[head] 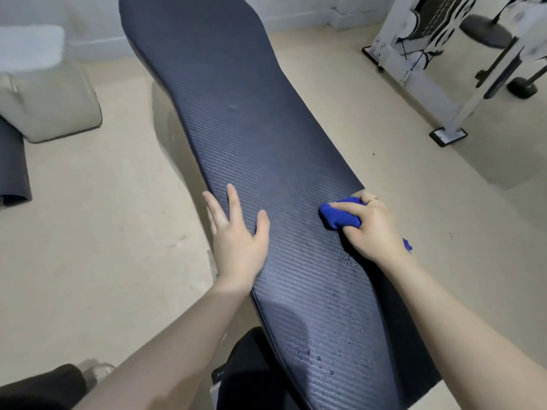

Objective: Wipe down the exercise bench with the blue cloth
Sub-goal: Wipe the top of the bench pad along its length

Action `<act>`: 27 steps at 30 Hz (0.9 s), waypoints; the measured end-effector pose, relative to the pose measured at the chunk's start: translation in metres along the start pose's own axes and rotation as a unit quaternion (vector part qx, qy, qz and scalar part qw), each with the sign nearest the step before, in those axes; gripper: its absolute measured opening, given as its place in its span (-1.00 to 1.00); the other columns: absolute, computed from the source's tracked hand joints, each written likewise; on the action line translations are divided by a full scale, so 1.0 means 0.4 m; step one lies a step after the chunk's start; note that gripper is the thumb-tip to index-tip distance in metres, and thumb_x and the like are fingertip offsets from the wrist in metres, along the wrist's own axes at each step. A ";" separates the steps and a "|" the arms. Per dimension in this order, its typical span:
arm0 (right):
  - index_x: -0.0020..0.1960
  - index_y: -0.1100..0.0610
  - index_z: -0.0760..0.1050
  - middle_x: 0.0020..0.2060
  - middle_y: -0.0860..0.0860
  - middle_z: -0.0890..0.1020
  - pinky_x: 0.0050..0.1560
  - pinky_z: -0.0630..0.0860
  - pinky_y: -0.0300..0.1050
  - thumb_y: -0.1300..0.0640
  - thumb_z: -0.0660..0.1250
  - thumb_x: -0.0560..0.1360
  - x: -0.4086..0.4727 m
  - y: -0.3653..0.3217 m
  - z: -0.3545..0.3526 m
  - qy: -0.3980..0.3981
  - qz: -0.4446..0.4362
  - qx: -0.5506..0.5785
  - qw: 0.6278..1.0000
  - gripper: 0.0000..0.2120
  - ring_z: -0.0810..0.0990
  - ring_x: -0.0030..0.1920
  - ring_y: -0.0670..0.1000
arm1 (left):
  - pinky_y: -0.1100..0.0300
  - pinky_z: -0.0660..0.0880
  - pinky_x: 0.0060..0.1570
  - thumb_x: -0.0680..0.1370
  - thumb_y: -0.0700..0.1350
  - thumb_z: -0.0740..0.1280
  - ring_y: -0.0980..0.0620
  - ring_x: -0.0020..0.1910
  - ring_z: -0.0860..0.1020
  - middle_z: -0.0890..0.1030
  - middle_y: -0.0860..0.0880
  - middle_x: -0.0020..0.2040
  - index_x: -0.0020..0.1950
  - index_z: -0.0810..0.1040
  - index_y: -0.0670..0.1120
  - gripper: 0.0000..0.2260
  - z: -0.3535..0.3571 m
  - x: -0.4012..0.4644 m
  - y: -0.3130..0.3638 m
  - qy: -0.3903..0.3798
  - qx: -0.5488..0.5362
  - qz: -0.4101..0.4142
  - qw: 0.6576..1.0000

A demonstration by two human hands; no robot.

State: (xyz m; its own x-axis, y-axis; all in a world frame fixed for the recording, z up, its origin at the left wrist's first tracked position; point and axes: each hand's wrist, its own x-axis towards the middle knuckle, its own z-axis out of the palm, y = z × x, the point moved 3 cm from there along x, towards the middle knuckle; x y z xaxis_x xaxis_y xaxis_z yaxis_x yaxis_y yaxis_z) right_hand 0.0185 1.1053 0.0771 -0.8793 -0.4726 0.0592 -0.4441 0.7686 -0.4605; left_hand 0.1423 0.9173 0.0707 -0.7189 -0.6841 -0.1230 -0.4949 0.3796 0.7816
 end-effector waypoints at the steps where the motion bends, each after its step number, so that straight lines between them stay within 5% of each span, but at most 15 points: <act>1: 0.04 -0.09 0.62 -0.07 0.06 0.53 -0.05 0.53 -0.01 0.16 0.13 0.27 0.006 0.006 0.000 0.004 -0.004 0.001 1.000 -0.56 0.55 -0.06 0.15 | 0.15 0.01 0.47 0.58 0.05 0.19 -0.10 0.57 -0.08 -0.20 -0.17 0.57 0.57 -0.04 0.00 -0.37 -0.001 0.002 -0.001 0.001 0.000 -0.001 1.000; 7: 0.09 -0.11 0.59 -0.01 0.10 0.51 0.06 0.49 0.02 0.24 0.18 0.37 0.177 0.031 -0.003 0.057 0.049 -0.044 0.996 -0.58 0.51 0.02 0.23 | 0.19 -0.02 0.46 0.59 0.01 0.20 -0.11 0.57 -0.05 -0.14 -0.20 0.57 0.57 0.00 -0.04 -0.39 0.006 0.008 -0.012 0.027 -0.008 0.010 1.000; 13: 0.09 -0.06 0.61 -0.04 0.08 0.55 -0.05 0.54 -0.02 0.08 0.11 0.29 -0.086 0.024 -0.033 -0.014 -0.047 -0.014 0.999 -0.54 0.57 -0.07 0.17 | 0.29 -0.03 0.40 0.59 0.02 0.19 -0.06 0.57 -0.08 -0.17 -0.15 0.58 0.52 0.20 0.06 -0.50 0.006 0.006 -0.009 0.028 -0.003 0.008 1.000; 19: 0.11 -0.16 0.56 0.03 0.08 0.50 0.01 0.49 -0.03 0.11 0.12 0.33 0.043 -0.018 -0.006 0.044 0.033 -0.067 0.996 -0.56 0.52 0.02 0.21 | 0.19 -0.04 0.47 0.60 0.00 0.16 -0.05 0.57 -0.07 -0.12 -0.15 0.58 0.57 0.00 0.02 -0.43 0.009 0.013 -0.015 0.038 -0.031 0.002 0.999; 27: 0.22 -0.13 0.49 0.07 0.06 0.49 -0.10 0.50 -0.04 -0.29 0.18 0.43 -0.170 -0.185 0.042 -0.039 -0.139 -0.077 0.987 -0.55 0.45 0.04 0.13 | 0.12 -0.15 0.50 0.62 -0.05 0.12 -0.11 0.57 -0.09 -0.01 -0.18 0.58 0.56 -0.05 -0.20 -0.42 -0.004 -0.004 -0.014 0.059 -0.042 -0.013 0.997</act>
State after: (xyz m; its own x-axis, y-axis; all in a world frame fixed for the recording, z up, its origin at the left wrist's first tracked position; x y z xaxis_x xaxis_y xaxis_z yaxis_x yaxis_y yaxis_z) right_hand 0.1143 1.0734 0.0923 -0.7065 -0.7014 0.0939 -0.6925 0.6579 -0.2959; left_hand 0.1468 0.9153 0.0674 -0.6421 -0.7630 -0.0751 -0.4662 0.3108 0.8283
